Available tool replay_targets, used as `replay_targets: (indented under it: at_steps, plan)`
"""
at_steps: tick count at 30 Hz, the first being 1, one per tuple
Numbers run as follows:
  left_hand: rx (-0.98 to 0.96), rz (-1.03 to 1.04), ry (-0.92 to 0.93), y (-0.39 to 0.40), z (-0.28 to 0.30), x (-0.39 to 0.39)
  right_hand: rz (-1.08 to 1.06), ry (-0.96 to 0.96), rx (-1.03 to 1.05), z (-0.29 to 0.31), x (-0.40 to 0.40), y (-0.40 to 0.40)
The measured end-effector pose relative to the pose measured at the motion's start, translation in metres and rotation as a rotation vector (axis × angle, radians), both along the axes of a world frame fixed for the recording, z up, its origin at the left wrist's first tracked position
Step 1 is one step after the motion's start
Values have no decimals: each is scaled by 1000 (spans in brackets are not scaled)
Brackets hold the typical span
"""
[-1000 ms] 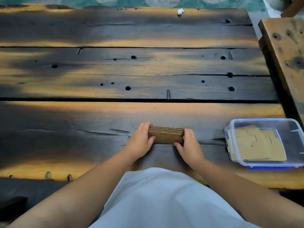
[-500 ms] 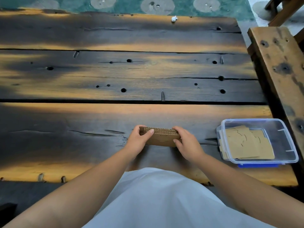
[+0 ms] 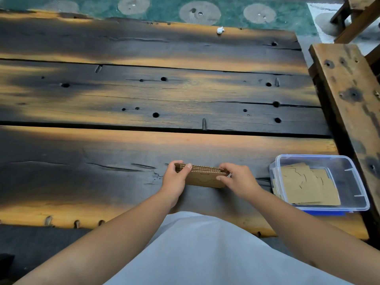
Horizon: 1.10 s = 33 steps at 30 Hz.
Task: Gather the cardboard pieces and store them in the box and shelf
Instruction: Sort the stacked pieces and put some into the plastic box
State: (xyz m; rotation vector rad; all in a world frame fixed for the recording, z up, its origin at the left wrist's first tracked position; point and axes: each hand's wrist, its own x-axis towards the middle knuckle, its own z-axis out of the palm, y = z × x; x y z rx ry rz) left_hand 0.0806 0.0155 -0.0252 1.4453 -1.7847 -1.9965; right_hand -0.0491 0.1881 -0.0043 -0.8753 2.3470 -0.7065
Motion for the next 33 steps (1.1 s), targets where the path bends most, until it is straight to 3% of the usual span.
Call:
replay_targets:
  at_steps: [3,9,14,16,22,25,29,33]
  plan:
    - [3,1,11,0,-1,1,-141,-68,-32,0,2,-2]
    - [-27,-63,16,0,-2,5,-116,-378,-117,11,1,4]
    - [-59,-90,3,0,-1,7,-151,-403,-127,12,-3,4]
    - [-60,-114,0,-1,0,8,-164,-385,-138,12,-3,4]
    - [-93,-128,12,1,0,10,-310,-27,-212,29,-21,2]
    - [-65,-126,24,1,1,11,-163,101,-160,48,-35,-9]
    - [-58,-112,44,0,-1,12,225,362,-21,64,-38,-38]
    - [-94,-187,56,-4,2,12,473,332,33,61,-17,-73]
